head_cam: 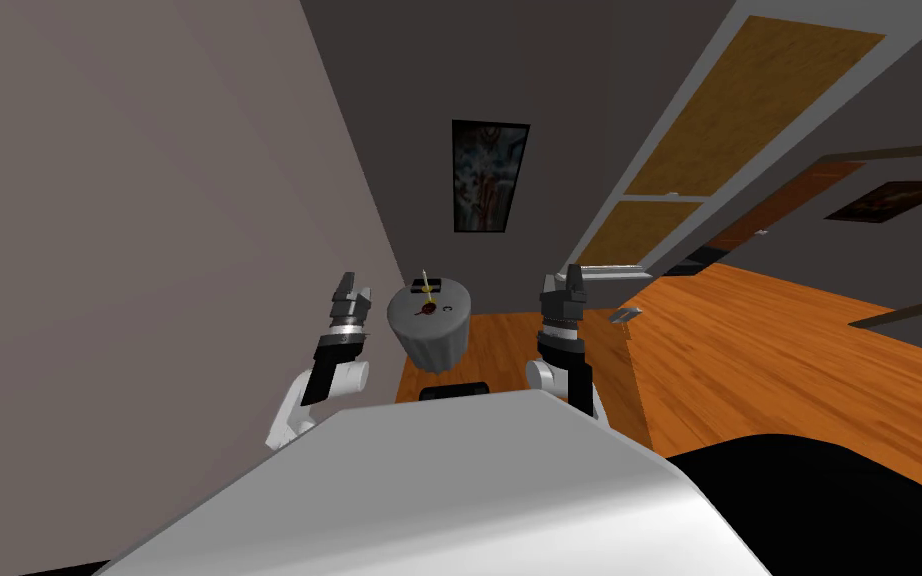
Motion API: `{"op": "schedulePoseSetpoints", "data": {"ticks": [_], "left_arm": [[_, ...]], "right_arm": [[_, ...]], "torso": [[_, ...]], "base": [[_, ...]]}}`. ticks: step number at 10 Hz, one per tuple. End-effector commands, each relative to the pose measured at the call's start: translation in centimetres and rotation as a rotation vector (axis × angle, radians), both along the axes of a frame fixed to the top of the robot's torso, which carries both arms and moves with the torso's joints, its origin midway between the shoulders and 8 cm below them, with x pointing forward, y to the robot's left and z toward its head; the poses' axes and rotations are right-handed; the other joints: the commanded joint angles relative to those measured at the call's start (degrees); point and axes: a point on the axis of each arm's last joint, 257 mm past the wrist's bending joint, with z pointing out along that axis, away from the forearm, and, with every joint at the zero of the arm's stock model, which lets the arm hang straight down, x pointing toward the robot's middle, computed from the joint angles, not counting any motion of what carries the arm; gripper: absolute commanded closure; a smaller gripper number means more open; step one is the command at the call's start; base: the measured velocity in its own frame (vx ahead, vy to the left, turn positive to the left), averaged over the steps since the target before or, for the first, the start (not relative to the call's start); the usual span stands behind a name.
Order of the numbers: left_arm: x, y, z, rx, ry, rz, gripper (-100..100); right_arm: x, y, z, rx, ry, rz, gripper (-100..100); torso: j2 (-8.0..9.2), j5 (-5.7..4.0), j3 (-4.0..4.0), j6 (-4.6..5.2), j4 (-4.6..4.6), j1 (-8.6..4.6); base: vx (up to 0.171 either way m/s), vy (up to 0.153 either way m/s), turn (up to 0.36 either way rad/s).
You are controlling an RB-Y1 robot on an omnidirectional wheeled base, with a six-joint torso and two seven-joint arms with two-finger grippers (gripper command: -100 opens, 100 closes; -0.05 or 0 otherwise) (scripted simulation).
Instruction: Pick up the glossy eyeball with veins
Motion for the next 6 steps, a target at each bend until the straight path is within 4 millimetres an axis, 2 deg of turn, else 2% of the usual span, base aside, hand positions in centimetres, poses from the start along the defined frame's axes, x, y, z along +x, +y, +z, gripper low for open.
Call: {"op": "schedulePoseSetpoints", "data": {"ticks": [1,2,4,6], "left_arm": [[1.6,0.3,-2.0,0.009,0.062,0.006,-100],[1.8,0.4,-2.4,0.007,0.070,0.007,-100],[3.8,0.9,-5.5,0.014,0.160,0.016,-100],[4.8,1.2,-7.1,0.015,0.207,0.021,-100]], "right_arm": [[0.0,0.0,0.0,0.000,0.000,0.000,0],[0.0,0.0,0.0,0.000,0.000,0.000,0],[0.0,0.0,0.0,0.000,0.000,0.000,0],[0.0,0.0,0.0,0.000,0.000,0.000,0]], "torso": [[0.00,0.00,0.00,0.00,0.00,0.00],[-0.04,0.00,-0.02,0.01,-0.01,0.00],[-0.08,-0.01,-0.05,0.01,-0.02,-0.07],[-0.12,-0.01,-0.07,0.00,-0.03,-0.04]], "base": [[-0.026,0.052,-0.078],[-0.020,0.038,-0.029],[-0.009,0.035,-0.084],[-0.009,0.040,-0.065]]}}
